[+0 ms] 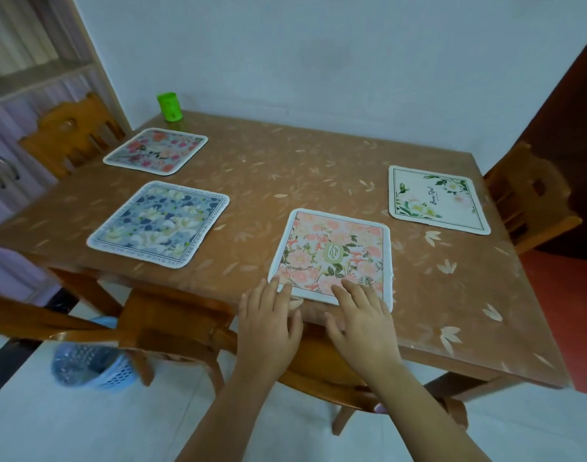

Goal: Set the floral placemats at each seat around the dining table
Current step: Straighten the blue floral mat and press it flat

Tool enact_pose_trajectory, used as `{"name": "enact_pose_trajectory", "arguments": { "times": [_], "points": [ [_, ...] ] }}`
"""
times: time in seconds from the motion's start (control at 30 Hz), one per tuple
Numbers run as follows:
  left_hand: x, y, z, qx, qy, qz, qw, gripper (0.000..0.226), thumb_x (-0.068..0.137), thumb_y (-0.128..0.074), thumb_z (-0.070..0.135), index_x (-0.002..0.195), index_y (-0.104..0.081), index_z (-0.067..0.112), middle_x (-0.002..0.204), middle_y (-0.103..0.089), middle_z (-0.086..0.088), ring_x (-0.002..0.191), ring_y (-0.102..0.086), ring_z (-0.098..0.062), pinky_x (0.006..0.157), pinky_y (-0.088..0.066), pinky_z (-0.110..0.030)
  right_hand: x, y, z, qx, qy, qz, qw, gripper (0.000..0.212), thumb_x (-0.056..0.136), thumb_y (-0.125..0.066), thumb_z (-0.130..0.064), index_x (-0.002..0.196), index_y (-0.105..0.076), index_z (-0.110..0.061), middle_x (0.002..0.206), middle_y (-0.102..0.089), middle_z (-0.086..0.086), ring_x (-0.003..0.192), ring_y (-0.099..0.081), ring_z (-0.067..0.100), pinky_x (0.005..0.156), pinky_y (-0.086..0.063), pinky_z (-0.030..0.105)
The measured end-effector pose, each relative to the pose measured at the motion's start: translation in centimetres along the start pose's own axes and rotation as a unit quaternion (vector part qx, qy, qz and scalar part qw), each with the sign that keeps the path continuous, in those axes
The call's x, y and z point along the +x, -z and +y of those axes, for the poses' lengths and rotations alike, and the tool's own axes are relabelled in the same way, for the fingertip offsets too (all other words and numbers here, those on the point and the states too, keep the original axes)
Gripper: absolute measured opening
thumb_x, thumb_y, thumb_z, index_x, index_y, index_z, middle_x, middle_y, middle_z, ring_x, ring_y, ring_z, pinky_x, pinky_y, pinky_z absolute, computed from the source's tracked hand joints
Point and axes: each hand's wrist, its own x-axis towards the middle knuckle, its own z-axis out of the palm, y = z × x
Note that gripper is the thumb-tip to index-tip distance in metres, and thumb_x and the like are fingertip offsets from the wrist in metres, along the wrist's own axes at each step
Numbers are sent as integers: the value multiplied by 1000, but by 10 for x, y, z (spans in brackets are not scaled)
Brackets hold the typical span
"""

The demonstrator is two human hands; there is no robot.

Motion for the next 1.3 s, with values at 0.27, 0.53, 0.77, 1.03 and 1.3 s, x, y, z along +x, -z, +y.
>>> {"name": "enact_pose_trajectory", "arguments": {
  "times": [0.27, 0.53, 0.77, 1.03, 1.3],
  "points": [
    [-27, 62, -91, -8, 11, 22, 1000, 42, 84, -52, 26, 121, -54, 7, 133, -51, -16, 125, -42, -32, 102, -29, -53, -11, -22, -114, 14, 28, 23, 999, 40, 79, -63, -26, 116, -57, -11, 122, -60, 12, 115, -52, 33, 95, -42, 48],
    [-60, 122, -205, 21, 14, -9, 1000, 46, 90, -46, 34, 132, -42, 17, 143, -39, -5, 134, -26, -22, 109, -17, -45, -20, -54, -239, 26, 14, 18, 999, 40, 81, -61, -27, 118, -55, -12, 126, -57, 11, 118, -49, 31, 97, -39, 46],
    [-72, 146, -281, 18, 46, -28, 998, 46, 91, -41, 38, 134, -38, 20, 145, -37, -3, 135, -23, -21, 111, -17, -45, -11, -74, -304, 25, 26, 3, 999, 42, 86, -53, -32, 125, -48, -17, 132, -51, 5, 123, -41, 25, 101, -33, 41],
    [-11, 136, -331, 11, 41, -7, 999, 45, 88, -50, 30, 129, -45, 13, 139, -45, -10, 131, -32, -27, 108, -22, -49, 55, -107, -331, 26, 19, -7, 999, 43, 87, -50, -32, 128, -45, -19, 135, -48, 3, 125, -39, 22, 101, -33, 40],
    [90, 103, -380, 37, -21, -45, 998, 43, 88, -50, 28, 128, -46, 10, 137, -46, -12, 130, -33, -28, 108, -23, -50, 144, -150, -330, 42, -30, 20, 998, 41, 82, -61, -25, 120, -54, -10, 125, -57, 10, 117, -49, 31, 94, -41, 47]
  ]
}}
